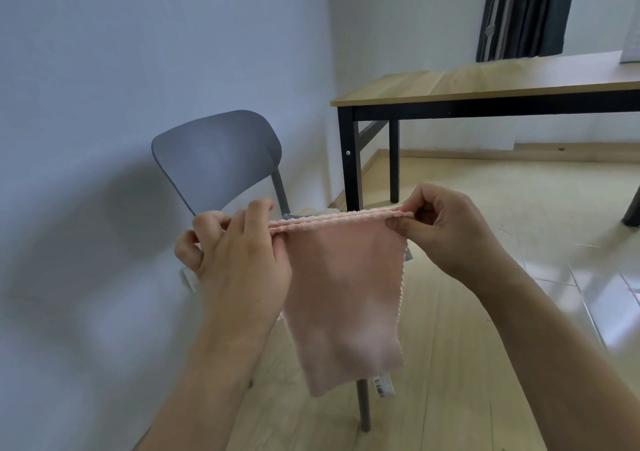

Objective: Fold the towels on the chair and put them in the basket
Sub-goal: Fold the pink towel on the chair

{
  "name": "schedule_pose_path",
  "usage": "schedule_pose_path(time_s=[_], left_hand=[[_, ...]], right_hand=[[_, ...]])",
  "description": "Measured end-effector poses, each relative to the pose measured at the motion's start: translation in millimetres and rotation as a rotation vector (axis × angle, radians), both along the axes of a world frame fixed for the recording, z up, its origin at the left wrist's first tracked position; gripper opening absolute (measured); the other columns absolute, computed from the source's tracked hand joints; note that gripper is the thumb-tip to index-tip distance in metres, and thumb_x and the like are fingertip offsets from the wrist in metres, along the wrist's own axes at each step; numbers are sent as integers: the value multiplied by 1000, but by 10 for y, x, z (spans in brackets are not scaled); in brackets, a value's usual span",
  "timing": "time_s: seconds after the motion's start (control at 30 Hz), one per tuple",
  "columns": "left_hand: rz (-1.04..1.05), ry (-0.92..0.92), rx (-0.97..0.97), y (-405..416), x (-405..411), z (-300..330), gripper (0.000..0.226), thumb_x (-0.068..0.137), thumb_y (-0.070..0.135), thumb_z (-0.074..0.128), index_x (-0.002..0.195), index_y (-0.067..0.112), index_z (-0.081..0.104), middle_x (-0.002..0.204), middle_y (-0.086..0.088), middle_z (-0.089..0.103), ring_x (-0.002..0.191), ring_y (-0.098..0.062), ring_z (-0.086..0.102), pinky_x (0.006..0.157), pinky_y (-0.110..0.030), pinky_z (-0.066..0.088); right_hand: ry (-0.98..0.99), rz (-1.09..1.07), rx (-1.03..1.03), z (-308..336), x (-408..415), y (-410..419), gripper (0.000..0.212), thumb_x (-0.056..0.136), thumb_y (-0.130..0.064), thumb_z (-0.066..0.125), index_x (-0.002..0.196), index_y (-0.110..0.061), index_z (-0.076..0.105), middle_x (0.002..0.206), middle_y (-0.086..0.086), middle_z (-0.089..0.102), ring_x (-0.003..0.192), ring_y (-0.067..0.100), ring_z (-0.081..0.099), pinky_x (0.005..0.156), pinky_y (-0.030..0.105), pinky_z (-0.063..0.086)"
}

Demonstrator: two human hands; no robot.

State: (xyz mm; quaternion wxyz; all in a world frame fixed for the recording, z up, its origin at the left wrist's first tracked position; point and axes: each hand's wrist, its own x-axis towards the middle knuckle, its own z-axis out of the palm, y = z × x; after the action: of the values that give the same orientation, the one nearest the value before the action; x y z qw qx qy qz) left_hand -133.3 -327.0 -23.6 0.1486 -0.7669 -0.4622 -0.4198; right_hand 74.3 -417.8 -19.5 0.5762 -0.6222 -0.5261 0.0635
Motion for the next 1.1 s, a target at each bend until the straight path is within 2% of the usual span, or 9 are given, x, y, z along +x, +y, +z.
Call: schedule_pose_path(time_s=[0.07, 0.17, 0.27, 0.4, 0.5, 0.67, 0.83, 0.97, 1.1], left_hand=[[22, 48, -2, 3, -4, 36, 21, 83, 10, 61, 101, 20, 67, 80, 7, 63, 97, -24, 32, 84, -45, 25], [42, 74, -2, 42, -31, 117, 14, 80, 6, 59, 81, 18, 67, 75, 3, 58, 95, -25, 29, 80, -43, 23], [28, 157, -19, 162, 55, 308, 14, 79, 6, 55, 83, 17, 62, 82, 1, 53, 96, -27, 31, 74, -39, 18], [-62, 258, -183, 709, 313, 679, 11, 83, 10, 51, 90, 18, 56, 104, -3, 36, 101, -29, 34, 76, -37, 28], [-206, 186, -322, 1149, 428, 951, 8, 83, 9, 50, 80, 16, 50, 109, -6, 39, 94, -25, 39, 74, -36, 43], [-280, 41, -188, 1346, 439, 1532, 16, 75, 0, 44, 76, 16, 40, 75, -4, 52, 67, -26, 44, 54, -30, 32], [-393, 11, -55, 1144, 233, 1755, 18, 74, -3, 41, 69, 14, 39, 65, -6, 47, 59, -21, 36, 52, -30, 27], [-499, -13, -289, 933, 103, 1393, 29, 75, -7, 42, 59, 15, 32, 60, -1, 32, 56, -16, 27, 52, -28, 20], [-612, 193, -816, 752, 43, 601, 21, 75, -3, 57, 62, 10, 48, 64, -5, 39, 61, -17, 37, 57, -28, 31]], right_hand=[[30, 50, 11, 33, -48, -29, 17, 82, -7, 72, 84, -19, 59, 73, 14, 61, 69, 35, 57, 68, 44, 53], [-68, 59, -70, 74, -87, -38, 31, 85, -9, 69, 109, -27, 62, 71, 3, 61, 67, 12, 60, 70, 21, 53], [-237, -50, -120, 238, -87, 62, 9, 87, -12, 66, 88, -21, 68, 69, -8, 61, 59, 1, 56, 54, 6, 43], [-330, -213, -120, 504, 52, 478, 9, 88, -8, 61, 82, -15, 65, 71, -12, 56, 65, 1, 50, 53, 10, 33], [-303, -233, -98, 760, 163, 841, 8, 87, -9, 57, 82, -13, 62, 76, -9, 57, 73, 10, 55, 55, 14, 34], [-125, -198, 83, 1370, 199, 1093, 7, 88, -12, 56, 83, -16, 59, 79, -4, 58, 74, 17, 56, 60, 26, 47], [147, 9, 231, 1467, 82, 938, 17, 89, -11, 60, 78, -23, 55, 74, -2, 61, 76, 19, 57, 72, 38, 50], [265, 110, 163, 985, -16, 684, 14, 91, -6, 58, 82, -17, 58, 76, 0, 60, 73, 13, 54, 70, 32, 47], [268, 126, -202, 203, 35, 443, 5, 90, -7, 57, 86, -10, 58, 87, 9, 58, 81, 23, 53, 71, 35, 47]])
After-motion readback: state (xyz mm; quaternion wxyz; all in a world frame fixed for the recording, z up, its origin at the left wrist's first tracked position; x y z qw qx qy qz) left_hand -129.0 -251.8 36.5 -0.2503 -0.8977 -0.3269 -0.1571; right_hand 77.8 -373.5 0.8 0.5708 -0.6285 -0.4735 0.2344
